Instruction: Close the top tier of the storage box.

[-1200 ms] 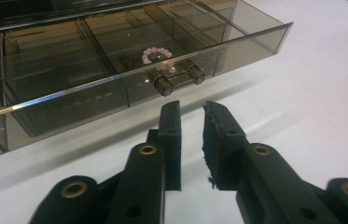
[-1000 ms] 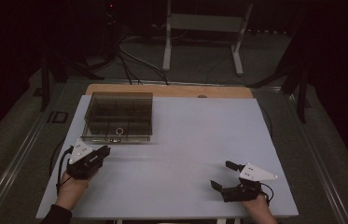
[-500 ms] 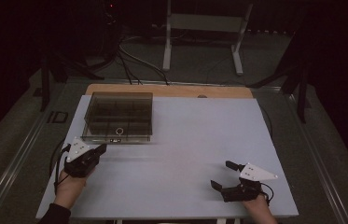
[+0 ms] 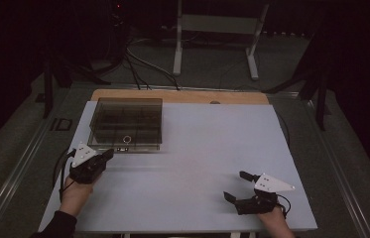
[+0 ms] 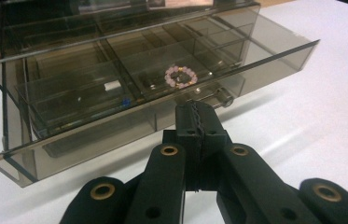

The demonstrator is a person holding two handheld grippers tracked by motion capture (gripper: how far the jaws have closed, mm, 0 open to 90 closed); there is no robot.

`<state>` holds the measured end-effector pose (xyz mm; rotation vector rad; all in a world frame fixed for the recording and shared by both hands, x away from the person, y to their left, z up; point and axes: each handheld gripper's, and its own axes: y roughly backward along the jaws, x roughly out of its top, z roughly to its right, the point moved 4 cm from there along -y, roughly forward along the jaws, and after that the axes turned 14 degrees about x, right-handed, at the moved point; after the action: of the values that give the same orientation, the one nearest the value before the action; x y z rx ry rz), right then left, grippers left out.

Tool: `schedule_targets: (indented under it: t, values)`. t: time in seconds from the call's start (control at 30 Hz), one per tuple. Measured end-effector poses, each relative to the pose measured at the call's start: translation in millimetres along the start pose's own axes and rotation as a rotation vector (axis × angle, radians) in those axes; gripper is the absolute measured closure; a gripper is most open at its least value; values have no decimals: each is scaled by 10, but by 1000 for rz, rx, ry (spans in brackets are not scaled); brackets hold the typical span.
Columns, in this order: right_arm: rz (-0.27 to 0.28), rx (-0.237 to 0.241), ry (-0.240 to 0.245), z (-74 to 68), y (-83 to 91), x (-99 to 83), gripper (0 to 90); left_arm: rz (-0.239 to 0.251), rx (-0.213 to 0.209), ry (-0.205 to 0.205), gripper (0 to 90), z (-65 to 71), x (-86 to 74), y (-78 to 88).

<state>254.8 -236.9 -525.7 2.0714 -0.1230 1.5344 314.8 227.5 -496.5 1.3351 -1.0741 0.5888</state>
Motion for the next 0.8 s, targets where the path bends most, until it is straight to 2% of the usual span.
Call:
schedule_targets:
  t: [0.13, 0.47, 0.8]
  values:
    - [0, 1, 2, -6, 4, 2, 55, -20, 13, -11, 897, -8, -24, -63]
    - [-3, 0, 5, -6, 6, 0, 55, -37, 9, -22, 897, 0, -50, -149]
    - [0, 0, 4, -4, 13, 2, 56, -43, -5, -14, 897, -3, -64, -203]
